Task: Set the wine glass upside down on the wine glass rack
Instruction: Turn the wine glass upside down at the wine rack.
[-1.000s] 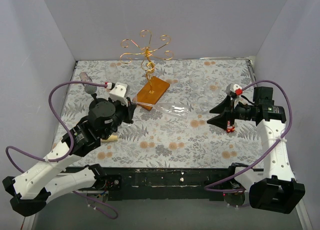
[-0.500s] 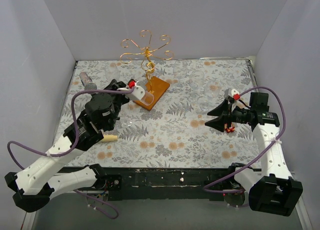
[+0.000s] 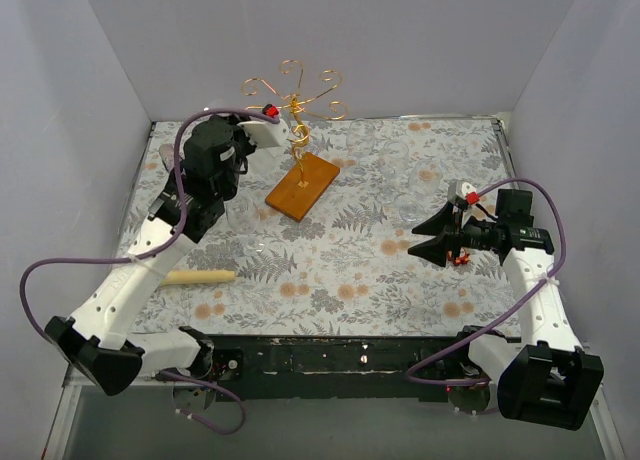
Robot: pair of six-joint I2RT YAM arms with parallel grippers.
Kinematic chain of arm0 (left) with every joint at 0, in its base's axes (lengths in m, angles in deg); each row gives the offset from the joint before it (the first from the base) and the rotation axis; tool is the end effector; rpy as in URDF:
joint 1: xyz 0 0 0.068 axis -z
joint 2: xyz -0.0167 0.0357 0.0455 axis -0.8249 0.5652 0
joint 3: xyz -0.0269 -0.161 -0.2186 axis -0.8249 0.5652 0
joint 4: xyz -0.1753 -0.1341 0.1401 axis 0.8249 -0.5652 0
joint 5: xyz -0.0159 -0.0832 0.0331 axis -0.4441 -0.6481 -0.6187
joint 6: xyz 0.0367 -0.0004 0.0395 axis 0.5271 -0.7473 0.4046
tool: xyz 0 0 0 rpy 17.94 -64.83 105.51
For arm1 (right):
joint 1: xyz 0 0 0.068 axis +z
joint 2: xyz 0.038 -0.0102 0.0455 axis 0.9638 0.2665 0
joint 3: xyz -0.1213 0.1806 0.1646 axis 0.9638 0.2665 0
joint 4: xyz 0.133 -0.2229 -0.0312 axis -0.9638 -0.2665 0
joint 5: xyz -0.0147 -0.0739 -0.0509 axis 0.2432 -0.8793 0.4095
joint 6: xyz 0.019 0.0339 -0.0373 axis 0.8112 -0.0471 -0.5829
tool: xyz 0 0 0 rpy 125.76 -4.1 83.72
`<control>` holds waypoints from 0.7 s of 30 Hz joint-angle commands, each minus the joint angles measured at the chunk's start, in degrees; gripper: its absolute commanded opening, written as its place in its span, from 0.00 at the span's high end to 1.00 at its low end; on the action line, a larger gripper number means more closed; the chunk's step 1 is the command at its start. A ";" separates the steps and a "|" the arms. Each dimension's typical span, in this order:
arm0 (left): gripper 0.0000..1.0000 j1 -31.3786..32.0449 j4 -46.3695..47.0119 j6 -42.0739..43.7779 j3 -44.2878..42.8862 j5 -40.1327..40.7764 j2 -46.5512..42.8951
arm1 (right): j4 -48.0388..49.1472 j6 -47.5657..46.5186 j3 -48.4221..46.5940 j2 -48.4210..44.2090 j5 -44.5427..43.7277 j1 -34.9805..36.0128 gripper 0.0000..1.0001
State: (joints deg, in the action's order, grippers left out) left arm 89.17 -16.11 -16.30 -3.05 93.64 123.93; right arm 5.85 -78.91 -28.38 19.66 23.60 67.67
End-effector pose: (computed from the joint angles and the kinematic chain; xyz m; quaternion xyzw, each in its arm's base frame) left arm 0.2205 -0.1220 0.4507 0.1722 0.7302 0.1671 0.6398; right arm 0.1884 0.0117 0.2797 -0.4267 0.6528 0.3999 0.4815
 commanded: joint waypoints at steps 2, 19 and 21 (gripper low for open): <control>1.00 -4.22 0.43 1.19 -6.55 -4.30 4.18 | 2.99 0.09 1.17 0.65 3.10 -0.51 0.34; 1.00 -10.55 0.69 1.19 -13.59 -8.61 15.00 | 1.86 -5.35 3.46 4.60 8.38 -2.53 0.33; 1.00 -10.73 1.04 1.62 -15.17 -8.79 16.67 | 0.54 -7.02 3.63 4.95 8.55 -2.53 0.33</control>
State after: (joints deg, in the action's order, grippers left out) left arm 79.07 -17.59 -15.49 -13.69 86.40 139.25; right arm 8.67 -81.55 -24.86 23.97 29.02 65.64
